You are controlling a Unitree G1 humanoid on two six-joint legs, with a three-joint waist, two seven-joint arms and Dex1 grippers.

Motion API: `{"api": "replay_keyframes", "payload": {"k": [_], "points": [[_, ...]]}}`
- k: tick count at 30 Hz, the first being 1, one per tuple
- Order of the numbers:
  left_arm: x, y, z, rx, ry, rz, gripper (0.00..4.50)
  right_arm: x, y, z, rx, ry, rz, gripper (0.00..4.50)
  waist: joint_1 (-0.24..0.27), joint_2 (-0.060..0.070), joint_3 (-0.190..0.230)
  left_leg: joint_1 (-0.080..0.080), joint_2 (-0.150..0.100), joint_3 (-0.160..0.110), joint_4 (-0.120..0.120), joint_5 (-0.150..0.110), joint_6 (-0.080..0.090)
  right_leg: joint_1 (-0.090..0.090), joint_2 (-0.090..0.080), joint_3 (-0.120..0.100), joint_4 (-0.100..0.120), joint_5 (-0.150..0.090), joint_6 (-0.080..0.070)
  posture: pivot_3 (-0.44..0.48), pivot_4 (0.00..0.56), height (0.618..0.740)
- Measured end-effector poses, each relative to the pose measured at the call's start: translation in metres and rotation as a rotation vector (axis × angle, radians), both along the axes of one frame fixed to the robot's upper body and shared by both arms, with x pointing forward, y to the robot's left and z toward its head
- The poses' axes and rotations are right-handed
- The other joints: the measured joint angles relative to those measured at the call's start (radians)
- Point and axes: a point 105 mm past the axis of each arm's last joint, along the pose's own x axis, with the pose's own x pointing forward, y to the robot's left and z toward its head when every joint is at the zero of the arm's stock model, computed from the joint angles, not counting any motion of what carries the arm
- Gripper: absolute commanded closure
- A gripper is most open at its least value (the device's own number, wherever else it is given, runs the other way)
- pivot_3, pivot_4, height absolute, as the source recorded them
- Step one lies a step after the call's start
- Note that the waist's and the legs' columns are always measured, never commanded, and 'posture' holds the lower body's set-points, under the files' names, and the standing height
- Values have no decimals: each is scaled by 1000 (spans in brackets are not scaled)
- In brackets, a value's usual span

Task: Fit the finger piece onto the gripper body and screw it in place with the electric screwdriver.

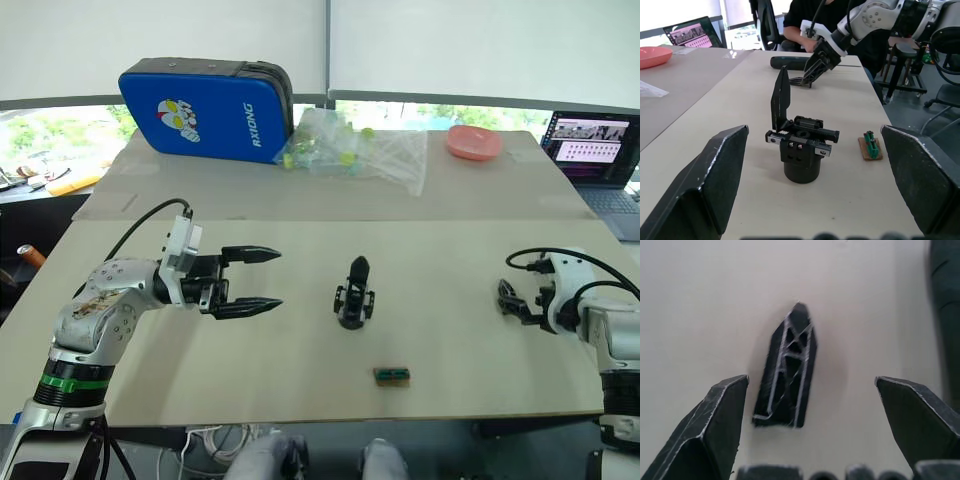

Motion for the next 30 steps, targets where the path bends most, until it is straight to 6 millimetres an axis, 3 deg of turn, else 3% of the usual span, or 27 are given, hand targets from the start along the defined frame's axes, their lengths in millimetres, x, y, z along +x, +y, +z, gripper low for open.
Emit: {"api": "replay_keyframes", "payload": {"k": [7,10,17,25,28,30], "points": [[1,-2,1,-2,1,-11,0,9,4,-9,13,-6,-13,27,-8,0,0,0,0,0,0,0,0,0,0,0,0,0,0,0,150,740],[1,-1,0,-2,5,-10,0,9,4,-10,29,-5,-9,833,-9,0,0,0,0,0,0,0,0,1,0,0,0,0,0,0,150,740],[3,0,1,4,5,-10,0,4,12,-12,121,38,-11,3288,-2,0,0,0,0,0,0,-1,-1,1,-1,0,0,0,1,0,150,740],[8,-5,7,-55,41,19,0,-3,1,-6,129,-44,-10,3357,3,0,0,0,0,0,0,-1,0,0,-1,0,0,0,1,0,150,740],[16,-10,17,-139,83,60,0,-5,-1,23,23,-191,52,3357,5,3,2,0,-1,0,0,0,1,0,-1,1,0,0,2,0,150,740],[20,-14,23,-208,136,90,0,-12,7,57,-114,-306,148,3357,7,4,2,0,0,0,-1,0,1,0,0,1,1,0,3,0,150,740]]}}
